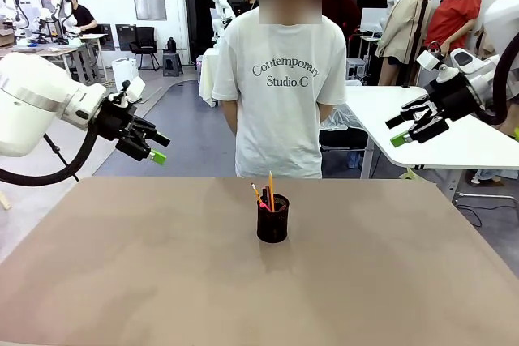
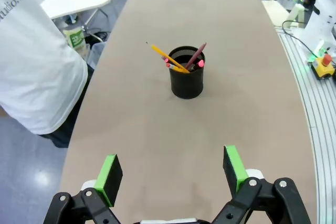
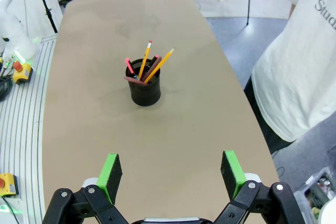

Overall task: Place the pens into the pen holder.
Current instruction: Pick up a writing instrument from the table and place it into the Pen holder.

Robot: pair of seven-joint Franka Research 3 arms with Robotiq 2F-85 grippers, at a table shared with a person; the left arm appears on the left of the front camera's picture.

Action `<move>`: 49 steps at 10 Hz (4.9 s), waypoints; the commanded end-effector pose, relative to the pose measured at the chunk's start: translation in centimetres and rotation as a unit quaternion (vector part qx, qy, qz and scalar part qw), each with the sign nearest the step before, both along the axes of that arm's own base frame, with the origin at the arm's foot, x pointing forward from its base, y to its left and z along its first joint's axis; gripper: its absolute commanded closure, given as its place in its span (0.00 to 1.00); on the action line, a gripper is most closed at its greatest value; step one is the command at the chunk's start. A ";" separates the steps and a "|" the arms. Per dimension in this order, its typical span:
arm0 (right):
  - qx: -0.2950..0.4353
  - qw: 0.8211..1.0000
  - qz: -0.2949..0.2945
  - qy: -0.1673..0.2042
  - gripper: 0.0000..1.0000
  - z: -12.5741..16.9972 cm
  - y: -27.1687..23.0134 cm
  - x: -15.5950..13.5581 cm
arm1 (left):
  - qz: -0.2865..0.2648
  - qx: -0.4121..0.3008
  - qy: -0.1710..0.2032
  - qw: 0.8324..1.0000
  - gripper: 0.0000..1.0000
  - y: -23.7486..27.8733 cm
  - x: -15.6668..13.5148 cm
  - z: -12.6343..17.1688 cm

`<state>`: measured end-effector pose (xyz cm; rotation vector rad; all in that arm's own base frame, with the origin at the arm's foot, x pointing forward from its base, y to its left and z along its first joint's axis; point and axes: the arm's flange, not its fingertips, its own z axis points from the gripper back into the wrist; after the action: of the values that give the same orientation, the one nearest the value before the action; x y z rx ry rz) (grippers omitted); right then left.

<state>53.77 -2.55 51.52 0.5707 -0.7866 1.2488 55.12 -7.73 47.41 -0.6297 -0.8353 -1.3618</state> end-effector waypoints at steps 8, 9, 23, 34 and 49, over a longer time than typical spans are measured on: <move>-0.001 1.000 -0.002 -0.002 0.00 0.1 0.1 -0.2 | 0.009 -0.008 -0.024 1.000 0.00 0.7 -0.7 0.9; -0.001 1.000 -0.002 -0.002 0.00 0.1 0.1 -0.2 | 0.009 -0.008 -0.024 1.000 0.00 0.7 -0.7 0.9; -0.001 1.000 -0.002 -0.002 0.00 0.1 0.1 -0.2 | 0.009 -0.008 -0.024 1.000 0.00 0.7 -0.7 0.9; -0.001 1.000 -0.002 -0.002 0.00 0.1 0.1 -0.2 | 0.009 -0.008 -0.024 1.000 0.00 0.7 -0.7 0.9; -0.001 1.000 -0.002 -0.002 0.00 0.1 0.1 -0.2 | 0.009 -0.008 -0.024 1.000 0.00 0.7 -0.7 0.9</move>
<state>53.77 -2.55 51.52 0.5707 -0.7866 1.2488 54.28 -7.08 48.25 -0.6026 -0.8877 -1.3604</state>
